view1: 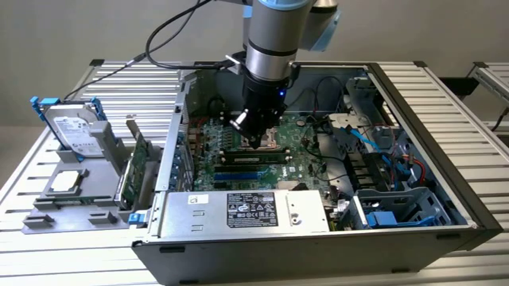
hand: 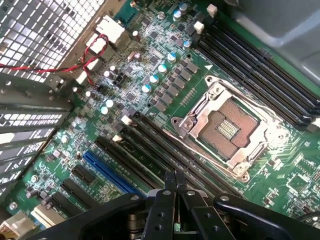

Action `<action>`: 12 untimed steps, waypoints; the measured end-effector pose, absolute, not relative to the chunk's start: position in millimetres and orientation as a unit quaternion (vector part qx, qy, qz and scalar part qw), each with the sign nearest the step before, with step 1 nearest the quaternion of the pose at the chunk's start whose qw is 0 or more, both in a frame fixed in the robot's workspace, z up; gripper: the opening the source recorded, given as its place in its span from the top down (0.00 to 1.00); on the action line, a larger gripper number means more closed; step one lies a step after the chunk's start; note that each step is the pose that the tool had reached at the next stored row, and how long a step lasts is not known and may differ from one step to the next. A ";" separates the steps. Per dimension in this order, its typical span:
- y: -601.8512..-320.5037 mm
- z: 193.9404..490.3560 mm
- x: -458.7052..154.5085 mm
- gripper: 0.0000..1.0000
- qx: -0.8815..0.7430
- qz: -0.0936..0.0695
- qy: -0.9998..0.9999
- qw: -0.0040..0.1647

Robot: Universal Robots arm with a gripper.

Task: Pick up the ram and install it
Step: 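Press down the ram until it locks into place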

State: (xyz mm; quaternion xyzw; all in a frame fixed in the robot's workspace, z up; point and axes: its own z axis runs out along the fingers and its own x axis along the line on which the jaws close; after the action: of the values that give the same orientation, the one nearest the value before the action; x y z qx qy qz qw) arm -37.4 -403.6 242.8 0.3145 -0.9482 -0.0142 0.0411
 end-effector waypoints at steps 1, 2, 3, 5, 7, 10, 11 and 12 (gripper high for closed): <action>-403.6 242.8 -37.3 0.89 0.309 -0.014 -0.950 0.041; -403.6 242.9 -37.3 0.89 0.302 -0.014 -0.952 0.041; -403.6 242.8 -37.3 0.89 0.296 -0.015 -0.954 0.041; -403.6 242.8 -37.4 0.89 0.285 -0.015 -0.958 0.041; -403.6 242.8 -37.4 0.89 0.273 -0.015 -0.961 0.041; -403.6 242.8 -37.3 0.89 0.255 -0.015 -0.966 0.040; -403.6 242.9 -37.3 0.89 0.250 -0.015 -0.967 0.039; -403.6 242.8 -37.3 0.89 0.244 -0.015 -0.969 0.039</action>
State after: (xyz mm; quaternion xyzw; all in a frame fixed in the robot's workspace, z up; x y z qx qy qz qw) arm -37.3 -403.6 242.8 0.2442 -0.9688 -0.0152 0.0389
